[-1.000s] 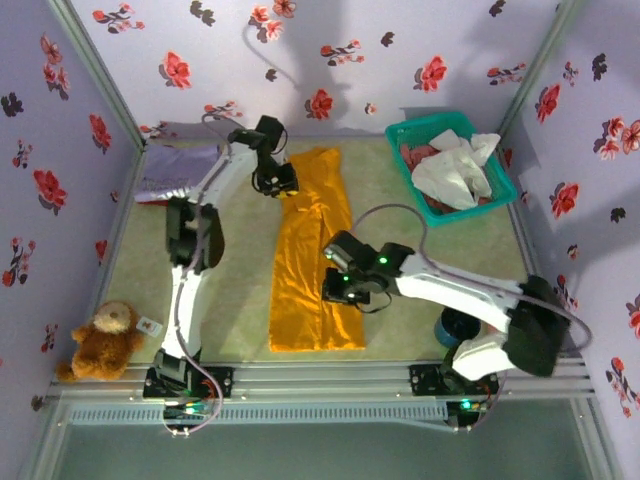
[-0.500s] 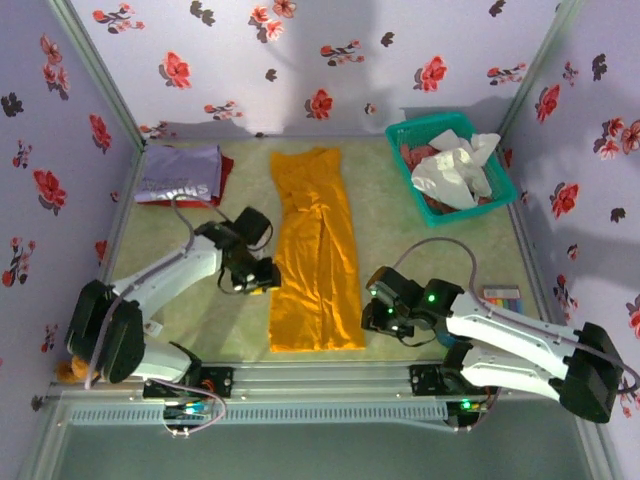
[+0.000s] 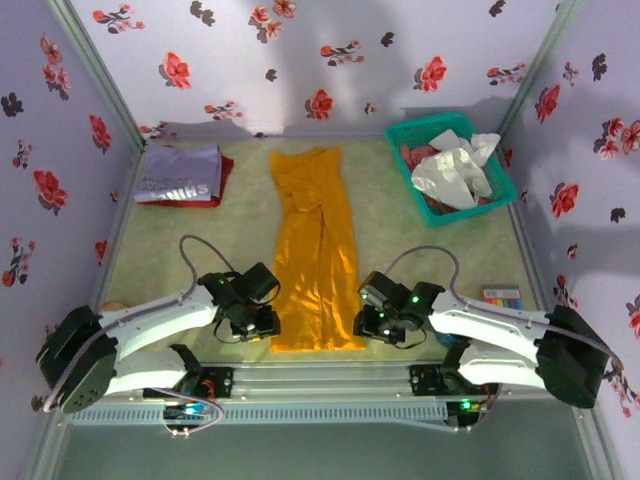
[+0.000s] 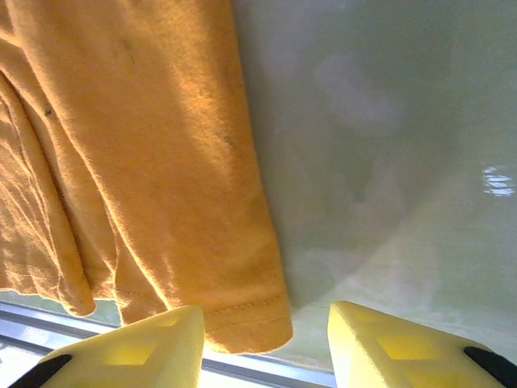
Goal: Fold and stack the t-shirts
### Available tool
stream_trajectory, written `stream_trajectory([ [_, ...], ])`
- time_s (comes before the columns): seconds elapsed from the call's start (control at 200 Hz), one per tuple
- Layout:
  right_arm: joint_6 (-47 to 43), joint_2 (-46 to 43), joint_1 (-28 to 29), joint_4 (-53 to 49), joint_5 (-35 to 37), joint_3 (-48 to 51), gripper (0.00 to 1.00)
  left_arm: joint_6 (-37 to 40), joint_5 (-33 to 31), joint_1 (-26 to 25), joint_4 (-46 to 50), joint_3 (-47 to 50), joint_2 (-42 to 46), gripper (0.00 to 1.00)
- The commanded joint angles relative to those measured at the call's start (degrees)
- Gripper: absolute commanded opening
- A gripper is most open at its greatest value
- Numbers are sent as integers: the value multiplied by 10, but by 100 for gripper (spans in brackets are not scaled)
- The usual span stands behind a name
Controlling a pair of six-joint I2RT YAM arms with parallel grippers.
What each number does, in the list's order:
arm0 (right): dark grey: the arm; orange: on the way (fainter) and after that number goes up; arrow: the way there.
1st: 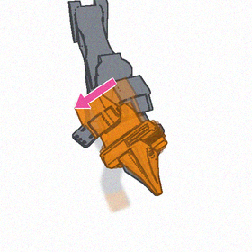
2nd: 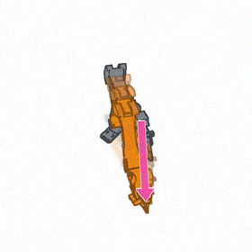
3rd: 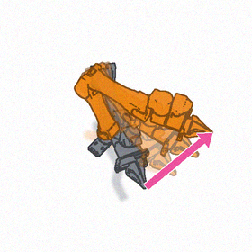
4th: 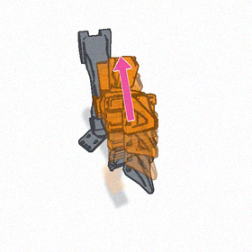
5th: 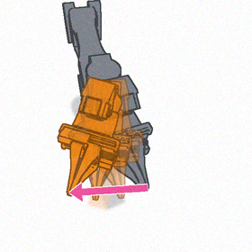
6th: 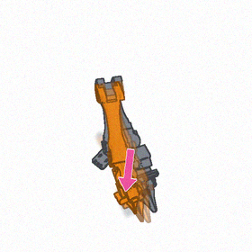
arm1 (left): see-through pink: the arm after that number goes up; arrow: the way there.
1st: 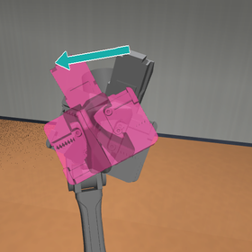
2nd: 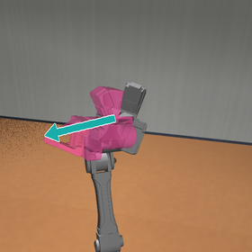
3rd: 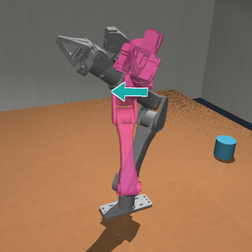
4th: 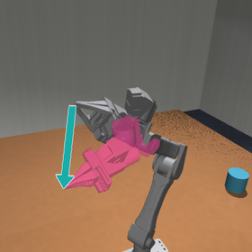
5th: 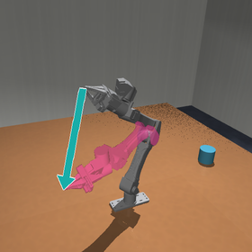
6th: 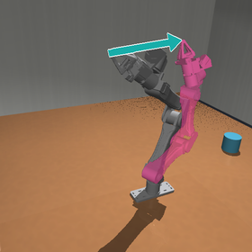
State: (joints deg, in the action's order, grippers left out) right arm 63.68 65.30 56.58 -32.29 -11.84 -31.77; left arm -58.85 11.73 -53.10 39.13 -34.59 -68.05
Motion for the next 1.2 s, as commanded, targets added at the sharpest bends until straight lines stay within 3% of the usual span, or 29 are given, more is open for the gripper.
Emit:
stream_trajectory([
  [0.0,2,12,6,24,-19,2,46,-52,-17,-30,-49,10,-8,37],
  [0.305,0,63,17,62,-41,0,45,-73,-32,-58,-87,17,-44,31],
  [0.37,-1,74,18,60,-37,-6,43,-77,-36,-59,-87,20,-47,24],
  [0.465,-4,87,18,52,-37,-15,33,-83,-40,-65,-81,21,-41,8],
  [0.52,0,86,20,47,-33,-14,22,-85,-39,-68,-74,19,-33,1],
  [0.65,11,71,30,22,-21,-14,0,-100,-38,-85,-55,23,-9,0],
  [0.945,51,14,68,-14,-27,12,0,-191,-38,-160,-71,40,25,0],
  [1.095,54,-30,65,-37,0,-5,0,-196,-36,-152,-70,16,27,0],
  [1.195,37,-49,41,-52,21,-30,0,-175,-21,-114,-55,-11,25,0],
])
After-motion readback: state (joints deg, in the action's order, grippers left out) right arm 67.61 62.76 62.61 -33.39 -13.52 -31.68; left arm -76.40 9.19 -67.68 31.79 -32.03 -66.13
